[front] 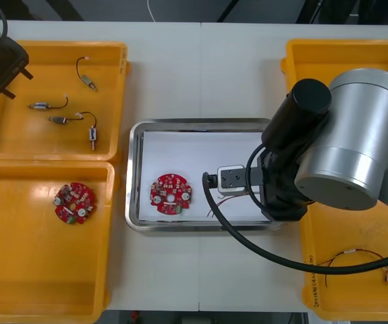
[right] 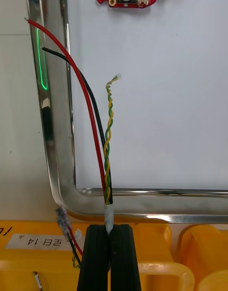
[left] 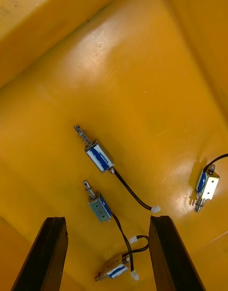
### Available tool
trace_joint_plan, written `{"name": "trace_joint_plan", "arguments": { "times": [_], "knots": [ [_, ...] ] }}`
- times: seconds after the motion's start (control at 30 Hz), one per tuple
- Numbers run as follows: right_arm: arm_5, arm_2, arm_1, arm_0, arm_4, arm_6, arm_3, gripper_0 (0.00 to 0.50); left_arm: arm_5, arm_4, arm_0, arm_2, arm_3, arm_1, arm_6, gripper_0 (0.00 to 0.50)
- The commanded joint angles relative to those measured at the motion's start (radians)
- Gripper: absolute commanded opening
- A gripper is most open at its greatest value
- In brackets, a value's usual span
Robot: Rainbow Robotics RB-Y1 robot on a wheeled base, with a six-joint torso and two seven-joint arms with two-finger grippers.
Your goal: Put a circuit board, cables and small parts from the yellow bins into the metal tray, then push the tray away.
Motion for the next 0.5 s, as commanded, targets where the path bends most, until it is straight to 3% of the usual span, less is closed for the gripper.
{"name": "trace_joint_plan", "arguments": {
  "times": [0.03, 0.5],
  "knots": [
    [-0.055, 0.063, 0.024, -0.032, 0.065, 0.034, 0.025, 0.000, -0.071, -0.013, -0.086, -0.021, 0.074, -0.014, 0.070, 0.500],
    [-0.182, 0.107, 0.051, -0.031, 0.108, 0.074, 0.138, 0.000, -0.249, -0.042, -0.146, -0.089, 0.293, -0.061, 0.073, 0.500]
  ]
}}
